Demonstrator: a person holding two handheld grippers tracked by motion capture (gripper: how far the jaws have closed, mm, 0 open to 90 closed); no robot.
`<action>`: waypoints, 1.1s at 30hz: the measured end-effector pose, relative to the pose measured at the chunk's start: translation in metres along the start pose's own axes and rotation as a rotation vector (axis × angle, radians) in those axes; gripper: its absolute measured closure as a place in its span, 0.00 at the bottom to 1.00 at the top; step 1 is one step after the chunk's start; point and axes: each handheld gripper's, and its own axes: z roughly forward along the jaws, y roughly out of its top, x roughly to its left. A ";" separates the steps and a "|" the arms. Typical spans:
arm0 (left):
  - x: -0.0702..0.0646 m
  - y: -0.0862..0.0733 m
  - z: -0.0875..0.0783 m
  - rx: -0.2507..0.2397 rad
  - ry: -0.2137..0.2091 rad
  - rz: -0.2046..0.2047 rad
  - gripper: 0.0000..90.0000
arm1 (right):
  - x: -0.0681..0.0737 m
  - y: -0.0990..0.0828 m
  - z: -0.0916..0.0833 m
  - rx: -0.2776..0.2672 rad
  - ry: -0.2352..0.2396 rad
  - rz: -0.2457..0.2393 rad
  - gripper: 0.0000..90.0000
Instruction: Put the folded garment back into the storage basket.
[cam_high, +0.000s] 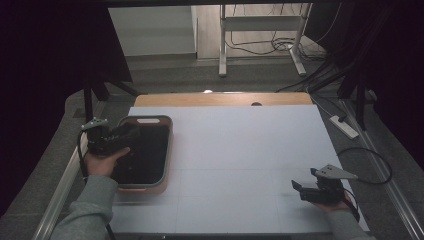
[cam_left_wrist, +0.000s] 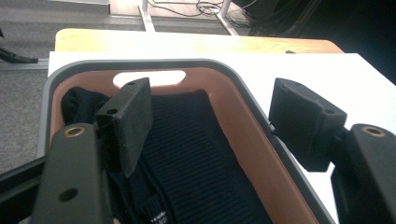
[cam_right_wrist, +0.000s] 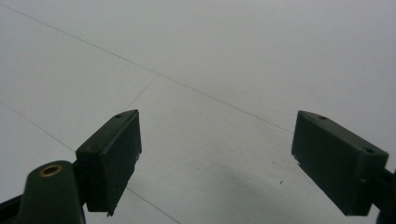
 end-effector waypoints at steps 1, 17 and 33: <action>0.000 0.000 0.000 0.000 0.000 0.000 0.33 | 0.000 0.000 0.000 0.001 0.000 0.000 0.19; -0.013 -0.024 -0.016 0.006 -0.064 0.062 0.33 | -0.001 -0.002 -0.001 0.000 0.007 0.007 0.18; -0.048 -0.064 -0.014 0.047 -0.108 0.172 0.30 | -0.002 -0.004 -0.005 -0.001 -0.002 0.014 0.18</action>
